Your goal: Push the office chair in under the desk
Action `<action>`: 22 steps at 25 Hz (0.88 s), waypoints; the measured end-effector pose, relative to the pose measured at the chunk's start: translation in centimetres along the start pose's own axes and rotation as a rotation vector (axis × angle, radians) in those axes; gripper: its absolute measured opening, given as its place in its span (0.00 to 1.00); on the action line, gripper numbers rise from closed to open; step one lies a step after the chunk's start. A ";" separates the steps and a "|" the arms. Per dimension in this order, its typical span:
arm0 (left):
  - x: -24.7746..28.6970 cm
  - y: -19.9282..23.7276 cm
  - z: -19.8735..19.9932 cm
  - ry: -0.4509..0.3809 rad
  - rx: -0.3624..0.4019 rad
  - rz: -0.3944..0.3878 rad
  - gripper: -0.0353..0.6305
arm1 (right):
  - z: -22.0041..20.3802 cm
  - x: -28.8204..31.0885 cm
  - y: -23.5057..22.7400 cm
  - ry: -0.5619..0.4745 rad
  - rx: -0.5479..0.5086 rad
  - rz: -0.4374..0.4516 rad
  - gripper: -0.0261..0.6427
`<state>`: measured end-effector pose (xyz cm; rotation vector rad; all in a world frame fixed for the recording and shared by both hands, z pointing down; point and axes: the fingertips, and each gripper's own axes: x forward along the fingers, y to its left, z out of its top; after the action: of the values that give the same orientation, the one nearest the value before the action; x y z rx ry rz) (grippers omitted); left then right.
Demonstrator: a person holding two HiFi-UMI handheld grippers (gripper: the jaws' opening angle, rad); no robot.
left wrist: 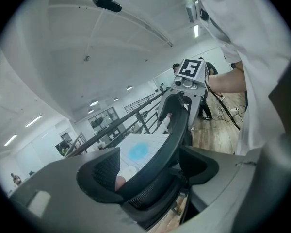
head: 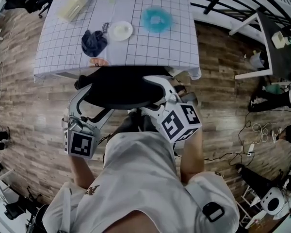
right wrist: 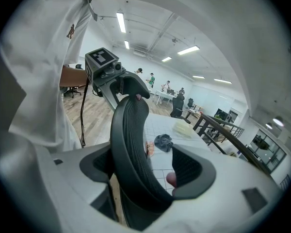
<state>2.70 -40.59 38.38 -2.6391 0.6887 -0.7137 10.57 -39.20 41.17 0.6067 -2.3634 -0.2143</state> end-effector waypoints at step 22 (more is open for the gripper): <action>1.9 1.7 -0.1 0.002 0.002 -0.021 0.62 | -0.5 0.7 -2.6 0.007 0.007 -0.028 0.55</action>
<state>3.49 -43.08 38.46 -2.6483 0.6616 -0.7225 11.37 -41.77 41.13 0.6435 -2.3506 -0.2159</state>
